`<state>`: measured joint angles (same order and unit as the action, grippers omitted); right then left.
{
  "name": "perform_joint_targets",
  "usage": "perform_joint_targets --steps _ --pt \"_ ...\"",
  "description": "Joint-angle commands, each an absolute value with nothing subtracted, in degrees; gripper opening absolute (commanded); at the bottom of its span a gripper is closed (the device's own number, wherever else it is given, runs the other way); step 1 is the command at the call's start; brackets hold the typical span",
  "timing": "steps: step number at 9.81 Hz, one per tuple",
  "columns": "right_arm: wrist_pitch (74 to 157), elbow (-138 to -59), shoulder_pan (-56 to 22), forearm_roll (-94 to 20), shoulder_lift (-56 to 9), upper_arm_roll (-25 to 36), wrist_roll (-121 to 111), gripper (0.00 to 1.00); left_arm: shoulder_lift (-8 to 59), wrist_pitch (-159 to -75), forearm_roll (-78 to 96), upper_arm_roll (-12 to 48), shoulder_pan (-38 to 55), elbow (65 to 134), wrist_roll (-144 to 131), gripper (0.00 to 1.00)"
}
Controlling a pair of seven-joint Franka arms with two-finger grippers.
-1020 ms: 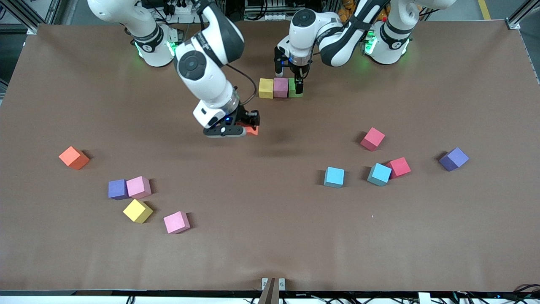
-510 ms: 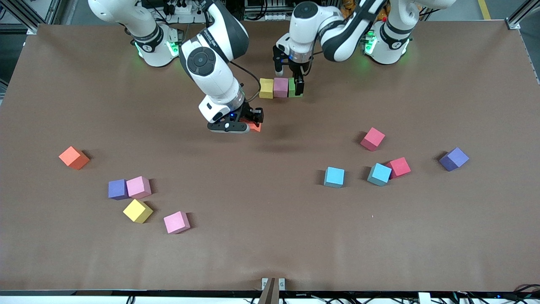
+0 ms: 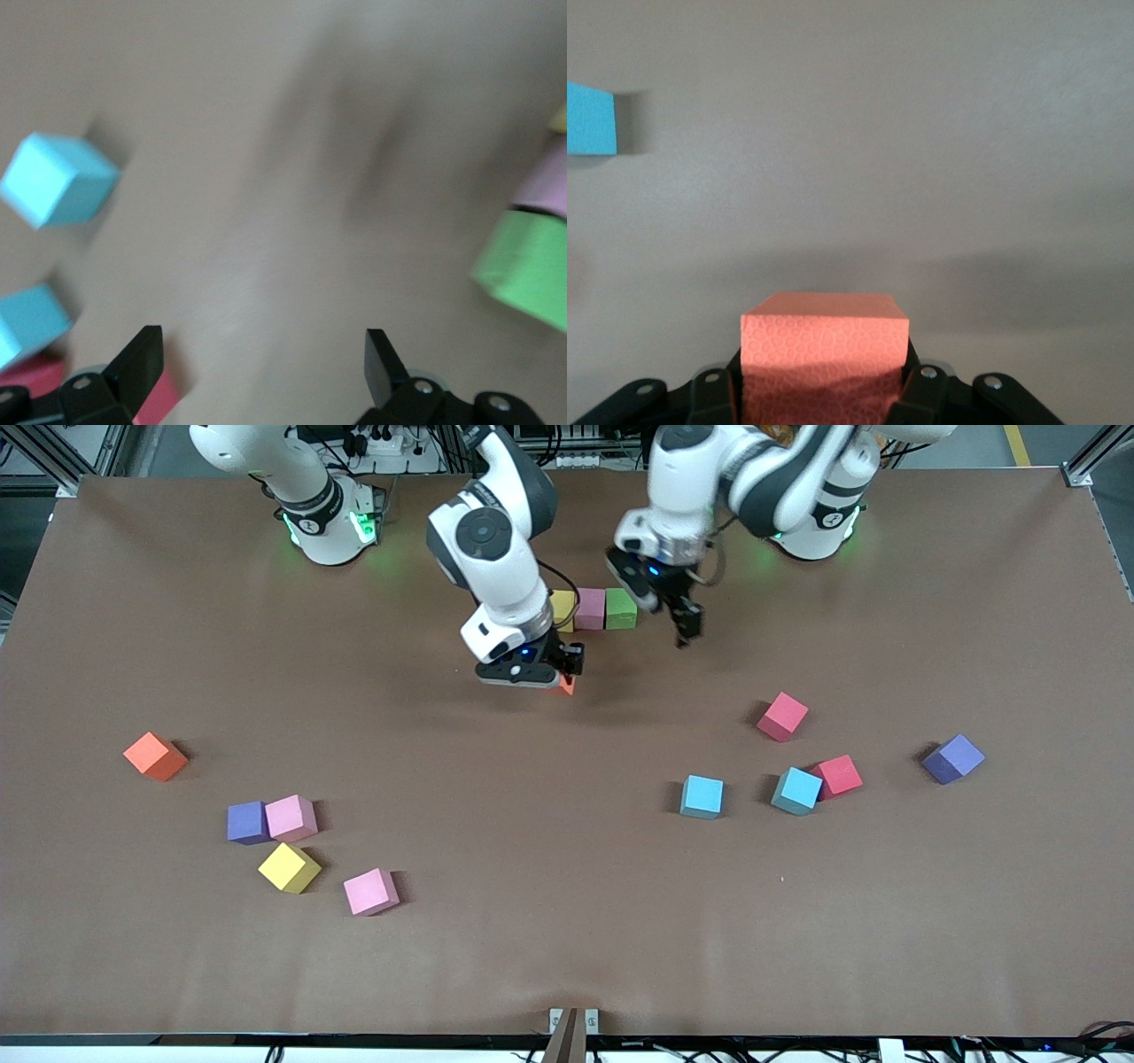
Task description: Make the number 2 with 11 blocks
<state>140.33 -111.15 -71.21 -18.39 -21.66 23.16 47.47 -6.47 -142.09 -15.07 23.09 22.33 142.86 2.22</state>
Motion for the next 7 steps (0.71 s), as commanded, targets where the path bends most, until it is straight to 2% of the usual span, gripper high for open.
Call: perform_joint_targets --steps 1,5,7 --pt "143.3 -108.3 -75.0 -16.5 -27.0 24.1 53.1 0.3 -8.6 -139.2 -13.6 13.2 21.5 142.5 5.3 1.0" --pt "142.5 -100.7 -78.1 -10.4 -35.8 22.9 60.6 0.28 -8.1 -139.2 -13.6 -2.1 21.5 143.1 15.1 1.0" --pt "142.1 -97.6 -77.0 -9.1 -38.7 20.2 60.4 0.28 -6.1 -139.2 -13.5 -2.9 21.5 143.0 14.5 1.0"
